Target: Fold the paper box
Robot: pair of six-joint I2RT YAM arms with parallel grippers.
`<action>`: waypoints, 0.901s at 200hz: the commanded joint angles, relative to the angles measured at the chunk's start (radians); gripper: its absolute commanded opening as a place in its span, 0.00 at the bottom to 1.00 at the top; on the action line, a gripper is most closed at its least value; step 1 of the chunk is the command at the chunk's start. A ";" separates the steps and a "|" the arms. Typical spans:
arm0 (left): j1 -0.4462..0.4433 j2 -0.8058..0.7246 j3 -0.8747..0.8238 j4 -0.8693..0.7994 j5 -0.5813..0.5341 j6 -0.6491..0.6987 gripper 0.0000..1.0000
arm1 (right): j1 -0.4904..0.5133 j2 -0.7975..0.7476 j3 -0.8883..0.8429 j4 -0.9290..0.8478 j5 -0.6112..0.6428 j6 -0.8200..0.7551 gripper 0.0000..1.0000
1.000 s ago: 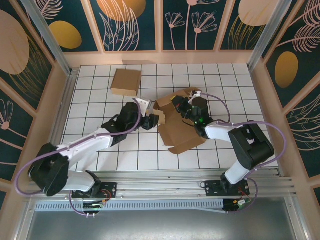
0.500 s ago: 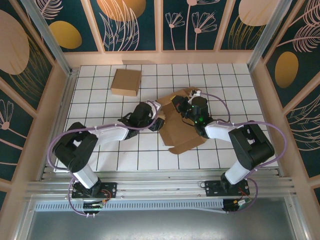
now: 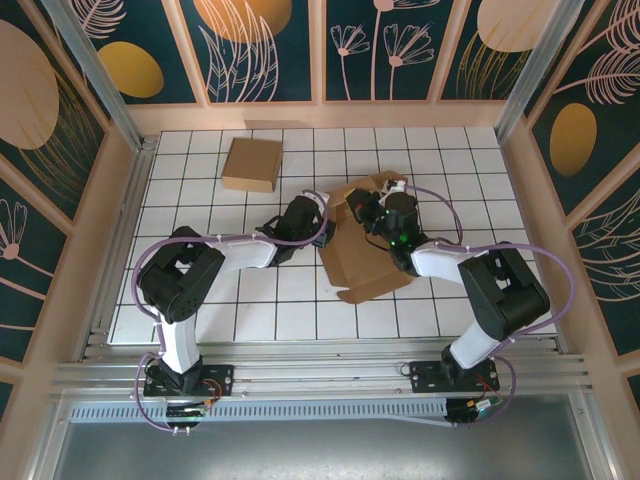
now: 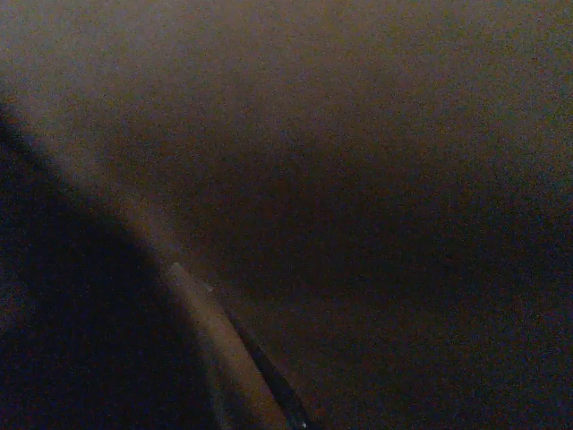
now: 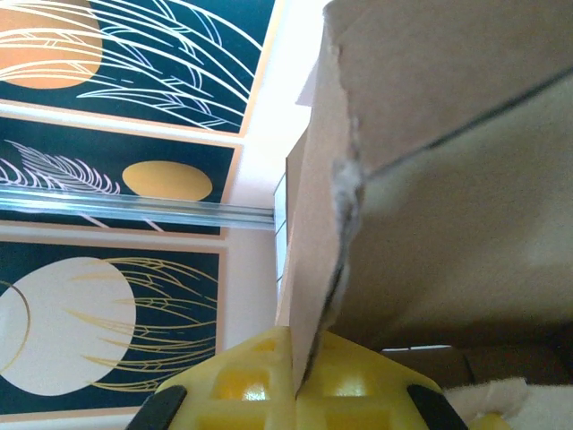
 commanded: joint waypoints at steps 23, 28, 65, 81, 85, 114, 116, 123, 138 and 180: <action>0.005 0.086 0.094 -0.058 -0.177 -0.139 0.38 | 0.012 -0.020 0.003 -0.042 -0.032 0.014 0.00; 0.004 0.094 0.105 -0.062 -0.185 -0.146 0.36 | 0.012 -0.017 0.004 -0.049 -0.028 0.020 0.00; 0.005 0.139 0.153 -0.106 -0.221 -0.146 0.13 | 0.006 -0.019 0.011 -0.095 -0.010 0.050 0.02; 0.004 0.146 0.154 -0.107 -0.233 -0.133 0.12 | 0.006 -0.026 0.017 -0.096 -0.003 0.052 0.04; 0.004 0.148 0.156 -0.111 -0.235 -0.130 0.12 | 0.006 -0.026 0.019 -0.097 -0.002 0.053 0.04; 0.003 0.149 0.163 -0.131 -0.241 -0.123 0.15 | 0.006 -0.034 0.027 -0.106 0.003 0.050 0.05; 0.004 0.150 0.166 -0.135 -0.243 -0.123 0.16 | 0.006 -0.033 0.027 -0.106 0.003 0.050 0.05; 0.003 0.152 0.173 -0.147 -0.252 -0.127 0.21 | 0.006 -0.032 0.025 -0.104 0.002 0.050 0.05; 0.003 0.144 0.179 -0.151 -0.245 -0.120 0.26 | 0.006 -0.028 0.020 -0.099 0.003 0.054 0.06; 0.005 0.138 0.199 -0.143 -0.239 -0.053 0.06 | 0.005 -0.027 0.004 -0.071 0.000 0.074 0.12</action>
